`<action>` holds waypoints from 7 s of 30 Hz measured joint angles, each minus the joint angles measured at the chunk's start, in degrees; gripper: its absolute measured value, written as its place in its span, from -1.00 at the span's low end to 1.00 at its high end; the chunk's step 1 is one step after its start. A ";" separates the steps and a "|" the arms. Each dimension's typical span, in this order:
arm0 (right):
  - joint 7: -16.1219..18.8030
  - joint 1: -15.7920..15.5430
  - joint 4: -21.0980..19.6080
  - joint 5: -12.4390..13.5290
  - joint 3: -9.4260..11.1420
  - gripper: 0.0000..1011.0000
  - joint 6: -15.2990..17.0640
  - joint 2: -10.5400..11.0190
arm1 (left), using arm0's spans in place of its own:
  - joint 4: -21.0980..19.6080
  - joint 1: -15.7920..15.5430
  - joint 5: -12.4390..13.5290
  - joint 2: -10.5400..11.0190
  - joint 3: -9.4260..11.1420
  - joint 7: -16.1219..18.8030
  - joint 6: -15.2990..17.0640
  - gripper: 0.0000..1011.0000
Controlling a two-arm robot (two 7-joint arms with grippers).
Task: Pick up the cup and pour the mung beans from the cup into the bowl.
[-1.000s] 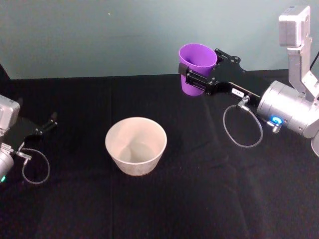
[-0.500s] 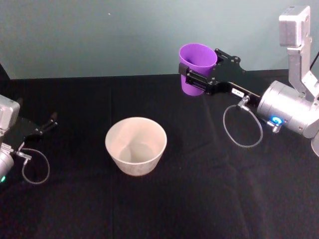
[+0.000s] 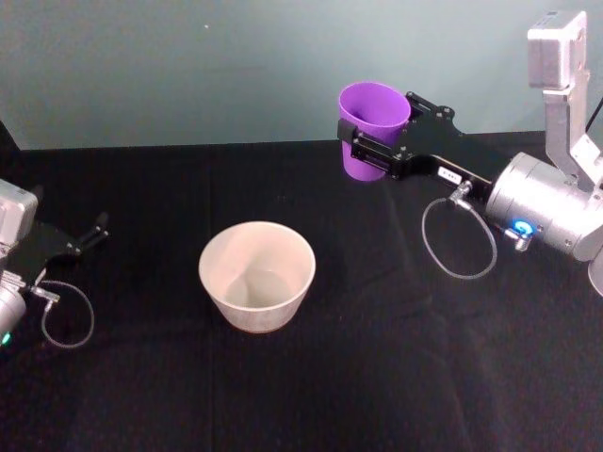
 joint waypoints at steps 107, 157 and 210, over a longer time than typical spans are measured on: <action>0.00 0.00 0.00 0.00 0.00 0.45 0.00 0.00 | 0.00 0.00 0.00 0.00 0.00 0.00 0.00 0.98; 0.00 0.00 0.00 0.00 0.00 0.45 0.00 0.00 | 0.00 0.00 0.00 0.00 0.00 0.00 0.00 0.98; 0.00 0.00 0.00 0.00 0.00 0.45 0.00 0.00 | 0.00 0.00 0.00 0.00 0.00 0.00 0.00 0.98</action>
